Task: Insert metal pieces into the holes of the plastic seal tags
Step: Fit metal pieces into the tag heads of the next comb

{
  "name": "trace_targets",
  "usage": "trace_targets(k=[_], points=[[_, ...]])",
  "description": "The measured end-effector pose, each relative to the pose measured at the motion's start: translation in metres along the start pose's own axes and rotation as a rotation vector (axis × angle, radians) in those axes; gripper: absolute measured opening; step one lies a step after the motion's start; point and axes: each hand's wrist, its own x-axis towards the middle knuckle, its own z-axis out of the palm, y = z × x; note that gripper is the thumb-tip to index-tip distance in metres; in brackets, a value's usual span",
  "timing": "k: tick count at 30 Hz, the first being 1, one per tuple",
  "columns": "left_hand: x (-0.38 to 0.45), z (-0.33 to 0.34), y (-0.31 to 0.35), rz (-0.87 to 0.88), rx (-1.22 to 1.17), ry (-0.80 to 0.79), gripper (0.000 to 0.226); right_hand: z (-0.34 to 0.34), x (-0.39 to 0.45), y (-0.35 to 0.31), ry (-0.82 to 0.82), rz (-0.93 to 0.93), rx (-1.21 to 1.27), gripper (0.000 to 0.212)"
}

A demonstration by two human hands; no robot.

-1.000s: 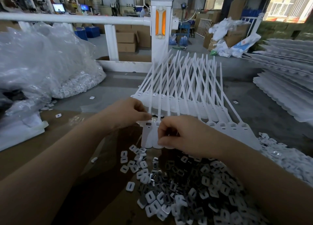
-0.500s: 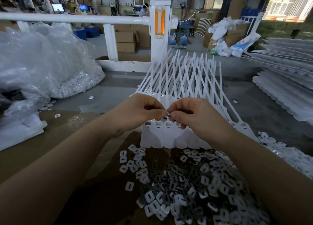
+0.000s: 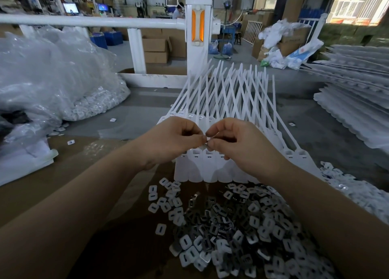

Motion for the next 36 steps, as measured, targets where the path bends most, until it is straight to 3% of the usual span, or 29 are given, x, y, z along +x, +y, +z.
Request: trace_targets(k=[6, 16, 36], points=[[0.004, -0.002, -0.007, -0.019, 0.056, -0.004, 0.018, 0.002, 0.001, 0.003, 0.057, 0.040, -0.069, 0.006], [0.011, 0.001, -0.016, -0.205, 0.415, 0.013, 0.025, 0.002, 0.003, 0.007, 0.022, 0.109, -0.179, 0.004], [0.020, 0.003, -0.015, -0.305, 0.327, -0.018, 0.020, 0.000, 0.003, 0.008, -0.006, 0.136, -0.163, 0.006]])
